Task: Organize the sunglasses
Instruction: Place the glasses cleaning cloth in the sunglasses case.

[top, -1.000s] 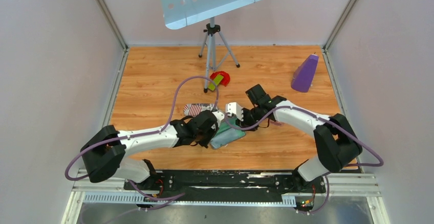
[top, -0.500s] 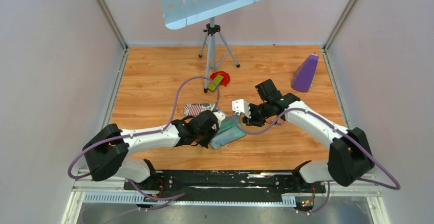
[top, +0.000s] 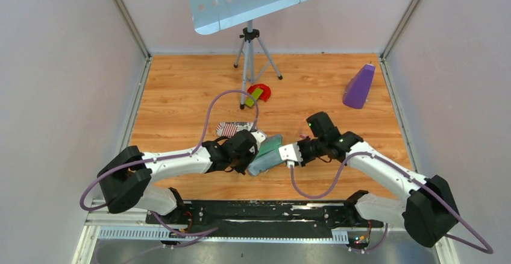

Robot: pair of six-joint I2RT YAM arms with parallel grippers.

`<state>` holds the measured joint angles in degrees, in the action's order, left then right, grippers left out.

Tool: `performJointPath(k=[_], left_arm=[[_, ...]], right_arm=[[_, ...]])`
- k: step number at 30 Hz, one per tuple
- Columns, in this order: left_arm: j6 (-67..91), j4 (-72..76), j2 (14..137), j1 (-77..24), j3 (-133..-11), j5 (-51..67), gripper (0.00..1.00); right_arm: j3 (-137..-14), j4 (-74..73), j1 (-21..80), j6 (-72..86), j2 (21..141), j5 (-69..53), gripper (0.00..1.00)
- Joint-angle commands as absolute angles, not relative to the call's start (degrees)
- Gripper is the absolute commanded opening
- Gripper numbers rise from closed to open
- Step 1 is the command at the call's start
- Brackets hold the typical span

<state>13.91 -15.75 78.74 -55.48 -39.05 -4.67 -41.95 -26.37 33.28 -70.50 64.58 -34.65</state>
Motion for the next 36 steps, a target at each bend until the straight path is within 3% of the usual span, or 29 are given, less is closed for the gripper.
performJointPath(k=[1,11,36], left_arm=[[13.7,-14.8,79.3,-55.6,-40.2,-4.2,0.00],[13.5,-14.9,80.8,-55.6,-41.3,-3.4,0.00],[12.5,-13.1,80.8,-54.9,-39.8,-1.4,0.00]], right_arm=[[-35.8,-17.8,37.9,-79.7,62.5,-32.9,0.31],[-35.7,-7.1,44.3,-83.6,72.7,-26.4,0.30],[-36.4,2.6,45.5,-86.4,83.6,-22.3,0.28]])
